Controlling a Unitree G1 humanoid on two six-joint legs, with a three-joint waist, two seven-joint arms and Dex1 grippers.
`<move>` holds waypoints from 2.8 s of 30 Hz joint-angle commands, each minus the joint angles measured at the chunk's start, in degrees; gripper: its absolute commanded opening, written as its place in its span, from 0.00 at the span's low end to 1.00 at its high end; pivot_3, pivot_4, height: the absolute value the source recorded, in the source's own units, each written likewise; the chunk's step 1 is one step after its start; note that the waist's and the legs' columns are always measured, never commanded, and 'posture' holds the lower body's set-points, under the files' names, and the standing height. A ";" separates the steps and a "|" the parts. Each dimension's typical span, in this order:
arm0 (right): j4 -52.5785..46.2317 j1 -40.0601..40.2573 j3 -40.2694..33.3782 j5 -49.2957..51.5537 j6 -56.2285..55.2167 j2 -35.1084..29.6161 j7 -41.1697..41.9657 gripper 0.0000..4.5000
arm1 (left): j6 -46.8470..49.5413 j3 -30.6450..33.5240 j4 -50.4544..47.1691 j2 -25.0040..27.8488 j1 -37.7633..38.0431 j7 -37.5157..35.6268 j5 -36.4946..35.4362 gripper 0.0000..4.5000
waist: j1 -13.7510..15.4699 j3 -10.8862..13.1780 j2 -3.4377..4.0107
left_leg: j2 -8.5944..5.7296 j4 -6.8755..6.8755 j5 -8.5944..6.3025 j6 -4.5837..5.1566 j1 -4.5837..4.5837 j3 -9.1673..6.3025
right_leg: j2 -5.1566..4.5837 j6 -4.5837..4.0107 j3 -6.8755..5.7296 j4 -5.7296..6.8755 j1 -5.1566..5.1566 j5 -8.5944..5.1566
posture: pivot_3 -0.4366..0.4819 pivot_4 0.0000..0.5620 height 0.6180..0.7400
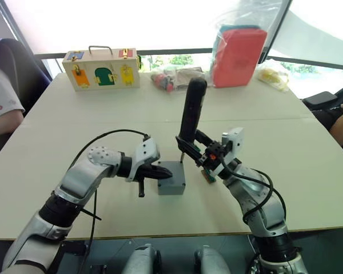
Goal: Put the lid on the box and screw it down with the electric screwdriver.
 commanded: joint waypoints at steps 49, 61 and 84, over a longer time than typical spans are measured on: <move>9.55 -33.09 -33.05 56.28 55.07 -27.85 -25.71 0.40 | 9.10 12.71 -9.22 3.72 -2.97 -1.75 -14.13 0.00 | 1.12 1.79 0.42 | 0.03 -0.13 0.14 -0.15 -1.42 0.01 | -0.20 -0.38 -0.20 -0.34 -1.00 0.03 | 0.48 0.27 1.00; 23.01 -21.94 -22.85 47.16 75.58 -42.18 -22.46 0.40 | 8.72 8.50 -17.15 9.70 -1.24 -5.92 -16.00 0.00 | 0.45 2.11 0.53 | 0.01 -0.04 0.01 0.15 -1.50 0.20 | -0.12 -0.16 -0.19 -0.42 -0.99 0.10 | 0.48 0.27 1.00; 22.81 -24.25 -11.85 28.64 71.06 -42.75 -11.55 0.99 | 10.72 14.48 -10.27 10.28 0.83 -1.98 -18.97 0.00 | 0.07 2.31 0.39 | 0.04 0.11 0.25 0.19 -1.38 0.17 | 0.12 0.16 -0.20 -0.33 -0.84 0.31 | 0.48 0.27 1.00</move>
